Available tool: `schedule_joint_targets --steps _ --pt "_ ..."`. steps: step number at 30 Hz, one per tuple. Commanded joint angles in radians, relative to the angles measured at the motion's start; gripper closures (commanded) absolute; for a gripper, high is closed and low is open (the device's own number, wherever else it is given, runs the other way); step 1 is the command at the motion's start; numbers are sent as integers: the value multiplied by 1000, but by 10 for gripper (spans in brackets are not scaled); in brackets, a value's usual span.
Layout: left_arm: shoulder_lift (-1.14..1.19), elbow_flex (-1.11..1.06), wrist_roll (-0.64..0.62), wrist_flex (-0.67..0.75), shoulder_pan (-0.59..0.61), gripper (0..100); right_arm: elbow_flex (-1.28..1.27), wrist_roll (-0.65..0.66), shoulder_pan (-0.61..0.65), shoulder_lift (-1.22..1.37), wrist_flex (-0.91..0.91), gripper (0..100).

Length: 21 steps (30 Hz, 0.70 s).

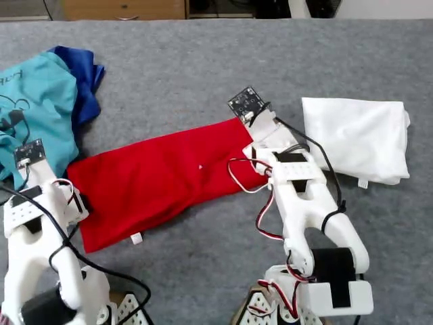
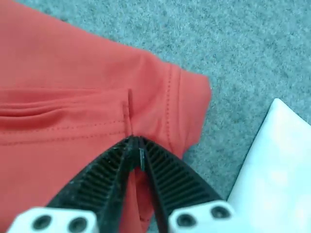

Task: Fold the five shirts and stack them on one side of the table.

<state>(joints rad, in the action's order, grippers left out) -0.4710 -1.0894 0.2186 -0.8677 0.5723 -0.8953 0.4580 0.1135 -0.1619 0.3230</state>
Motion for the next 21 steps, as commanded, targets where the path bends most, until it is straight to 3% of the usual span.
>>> schedule_joint_targets --steps 1,6,16,21 --pt "51 46 -8 17 -14 791 2 11 5 -27 -21 996" --pt "156 104 -9 12 -20 796 2 11 5 -27 -20 996" --pt "243 146 55 -26 -150 988 2 9 4 -28 -18 996" --pt "243 152 54 -21 -163 981 2 9 4 -28 -18 996"
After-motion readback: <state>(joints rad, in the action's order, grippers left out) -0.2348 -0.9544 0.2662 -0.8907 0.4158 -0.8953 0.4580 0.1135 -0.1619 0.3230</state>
